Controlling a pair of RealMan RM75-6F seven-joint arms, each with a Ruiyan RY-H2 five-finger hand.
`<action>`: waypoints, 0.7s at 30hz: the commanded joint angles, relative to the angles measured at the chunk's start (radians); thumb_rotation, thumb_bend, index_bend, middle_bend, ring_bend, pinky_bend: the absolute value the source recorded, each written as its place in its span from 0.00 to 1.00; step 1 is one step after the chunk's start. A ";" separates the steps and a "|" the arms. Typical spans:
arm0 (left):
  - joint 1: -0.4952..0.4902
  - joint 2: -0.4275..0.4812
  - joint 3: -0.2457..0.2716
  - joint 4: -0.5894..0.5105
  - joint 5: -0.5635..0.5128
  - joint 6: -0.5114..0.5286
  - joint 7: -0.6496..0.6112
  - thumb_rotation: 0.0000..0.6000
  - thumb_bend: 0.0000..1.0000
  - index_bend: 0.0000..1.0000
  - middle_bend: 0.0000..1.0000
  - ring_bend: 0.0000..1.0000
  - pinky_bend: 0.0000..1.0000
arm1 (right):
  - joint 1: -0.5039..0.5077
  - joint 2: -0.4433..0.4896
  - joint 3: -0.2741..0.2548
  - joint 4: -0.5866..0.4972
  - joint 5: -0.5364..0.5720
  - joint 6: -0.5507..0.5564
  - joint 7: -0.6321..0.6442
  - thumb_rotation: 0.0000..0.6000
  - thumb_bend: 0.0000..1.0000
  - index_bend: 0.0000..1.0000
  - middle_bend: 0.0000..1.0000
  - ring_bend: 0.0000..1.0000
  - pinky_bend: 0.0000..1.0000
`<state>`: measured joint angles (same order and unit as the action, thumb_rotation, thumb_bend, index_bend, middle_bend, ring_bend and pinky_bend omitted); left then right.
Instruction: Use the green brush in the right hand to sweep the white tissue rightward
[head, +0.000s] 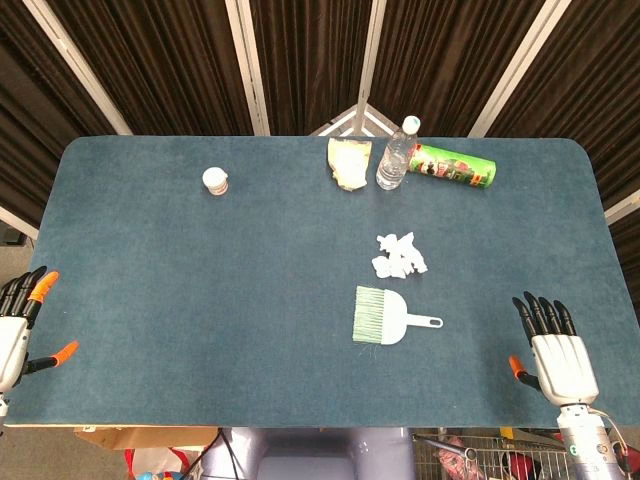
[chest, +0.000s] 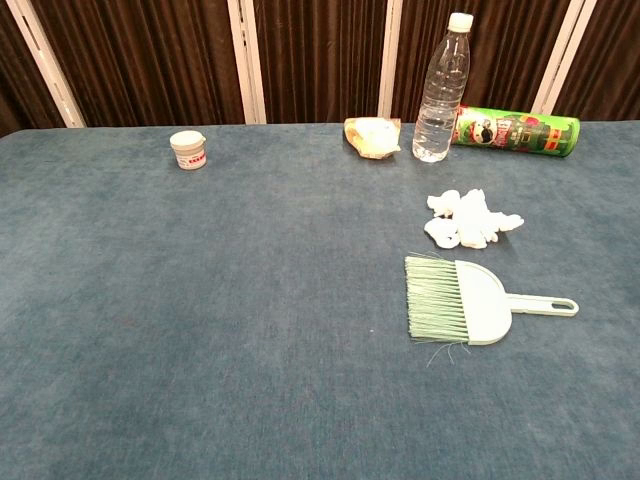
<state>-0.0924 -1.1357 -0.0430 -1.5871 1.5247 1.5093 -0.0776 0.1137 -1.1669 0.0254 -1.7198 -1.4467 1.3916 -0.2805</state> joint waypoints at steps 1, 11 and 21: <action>0.000 0.000 0.000 0.000 0.001 0.001 0.001 1.00 0.00 0.00 0.00 0.00 0.02 | -0.001 0.000 -0.001 0.002 -0.002 0.002 0.002 1.00 0.33 0.00 0.00 0.00 0.00; 0.004 0.001 0.000 -0.002 0.003 0.010 0.001 1.00 0.00 0.00 0.00 0.00 0.02 | 0.016 -0.007 0.014 -0.016 0.019 -0.019 -0.020 1.00 0.33 0.00 0.00 0.00 0.00; 0.007 0.006 -0.004 -0.004 0.002 0.017 -0.014 1.00 0.00 0.00 0.00 0.00 0.02 | 0.066 -0.025 0.041 -0.065 0.053 -0.082 -0.070 1.00 0.33 0.00 0.52 0.58 0.58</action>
<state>-0.0857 -1.1300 -0.0463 -1.5909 1.5265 1.5259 -0.0914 0.1615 -1.1813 0.0552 -1.7723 -1.4074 1.3304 -0.3322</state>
